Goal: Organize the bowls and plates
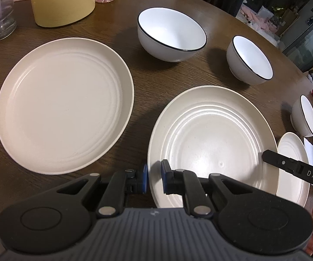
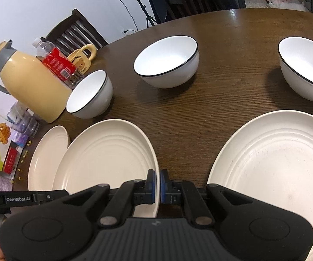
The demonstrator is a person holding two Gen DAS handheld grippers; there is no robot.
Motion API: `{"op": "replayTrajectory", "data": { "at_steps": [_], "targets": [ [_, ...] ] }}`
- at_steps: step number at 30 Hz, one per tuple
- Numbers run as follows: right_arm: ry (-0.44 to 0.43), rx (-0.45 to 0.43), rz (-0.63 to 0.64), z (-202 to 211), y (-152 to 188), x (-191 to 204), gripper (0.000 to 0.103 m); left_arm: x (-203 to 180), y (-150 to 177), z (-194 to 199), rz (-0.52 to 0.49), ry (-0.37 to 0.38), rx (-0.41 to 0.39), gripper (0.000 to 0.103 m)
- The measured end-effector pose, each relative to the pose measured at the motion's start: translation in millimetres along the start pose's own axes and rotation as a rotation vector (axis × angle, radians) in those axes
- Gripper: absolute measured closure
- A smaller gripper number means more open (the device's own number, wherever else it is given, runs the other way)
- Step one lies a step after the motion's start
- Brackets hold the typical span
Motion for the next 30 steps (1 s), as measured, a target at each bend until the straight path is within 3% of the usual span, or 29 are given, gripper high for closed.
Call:
{"op": "replayTrajectory", "data": {
  "at_steps": [30],
  "targets": [
    [0.001, -0.053, 0.018, 28, 55, 61, 0.098, 49, 36, 50, -0.030, 0.020, -0.063, 0.090]
  ]
}}
Point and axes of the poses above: each gripper's, at about its wrist camera, not at the fingertips, and z roughly against the way its jaws point, x to its left, y to its underside, the point moved 8 cm from there along -z, roughly the way its jaws point, and after that the axes turned 8 degrees about x, right-handed, at the moved point
